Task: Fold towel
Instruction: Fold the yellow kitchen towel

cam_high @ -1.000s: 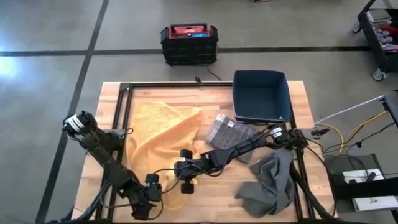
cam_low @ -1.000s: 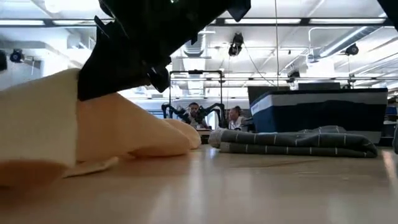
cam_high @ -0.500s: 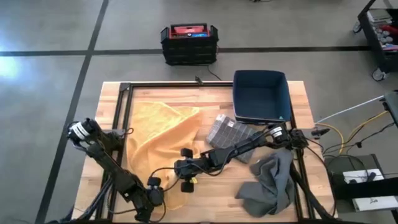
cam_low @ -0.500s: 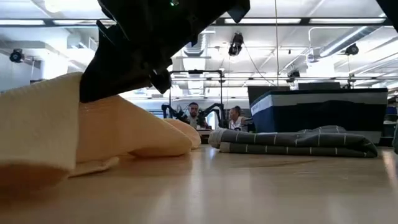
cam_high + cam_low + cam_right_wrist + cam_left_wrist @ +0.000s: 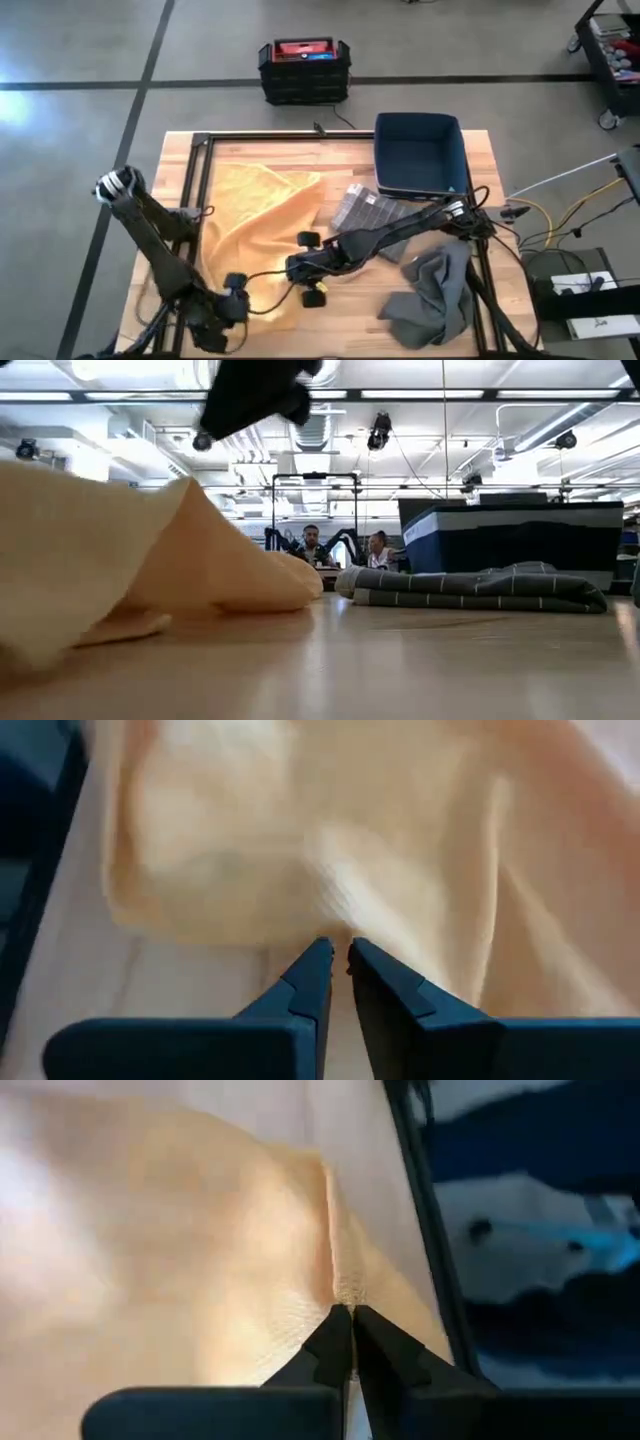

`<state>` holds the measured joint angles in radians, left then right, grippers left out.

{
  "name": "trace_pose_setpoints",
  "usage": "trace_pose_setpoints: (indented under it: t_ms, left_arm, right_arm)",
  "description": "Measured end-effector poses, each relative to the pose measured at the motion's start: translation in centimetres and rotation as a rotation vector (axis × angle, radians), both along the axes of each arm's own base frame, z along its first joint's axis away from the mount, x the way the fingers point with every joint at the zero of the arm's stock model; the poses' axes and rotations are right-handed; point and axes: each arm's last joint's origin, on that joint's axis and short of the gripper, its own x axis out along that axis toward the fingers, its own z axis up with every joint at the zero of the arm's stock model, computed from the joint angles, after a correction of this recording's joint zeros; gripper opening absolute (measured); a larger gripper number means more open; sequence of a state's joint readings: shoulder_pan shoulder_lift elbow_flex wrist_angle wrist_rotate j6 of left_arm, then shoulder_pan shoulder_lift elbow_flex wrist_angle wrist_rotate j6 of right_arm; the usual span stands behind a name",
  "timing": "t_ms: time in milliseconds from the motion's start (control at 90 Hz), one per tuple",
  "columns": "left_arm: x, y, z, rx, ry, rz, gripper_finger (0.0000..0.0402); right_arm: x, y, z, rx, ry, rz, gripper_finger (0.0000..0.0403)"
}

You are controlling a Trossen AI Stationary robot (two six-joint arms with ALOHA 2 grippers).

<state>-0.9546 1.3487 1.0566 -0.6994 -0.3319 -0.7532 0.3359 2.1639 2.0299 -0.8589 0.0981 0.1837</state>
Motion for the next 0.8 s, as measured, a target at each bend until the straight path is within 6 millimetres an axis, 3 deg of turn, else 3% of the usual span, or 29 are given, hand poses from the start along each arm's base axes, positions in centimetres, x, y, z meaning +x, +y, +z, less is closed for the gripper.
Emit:
trace_pose_setpoints:
  t_ms: [133, 300, 411, 611, 800]
  left_arm:
    - [-1.6, 2.3, 2.2, -0.003, -0.083, 0.074, 0.0000]
    - [-2.8, 4.0, 2.0, 0.004, -0.097, 0.114, 0.0000]
    - [-3.0, 4.5, 1.6, 0.021, -0.097, 0.131, 0.0000]
    - [-2.9, 4.4, 1.4, 0.027, -0.108, 0.150, 0.0000]
    - [-2.8, 4.3, 1.4, 0.019, -0.111, 0.165, 0.0000]
  right_arm:
    - [-1.3, 1.7, -1.1, 0.017, 0.072, -0.039, 0.0023]
    - [-2.6, 5.0, -6.5, 0.071, 0.042, -0.046, 0.0024]
    - [-2.2, 6.5, -9.5, 0.177, -0.105, -0.049, 0.0021]
    - [0.0, 6.1, -12.5, 0.204, -0.276, -0.114, 0.0009]
    - [2.1, 3.7, -13.7, 0.134, -0.309, -0.193, 0.0001]
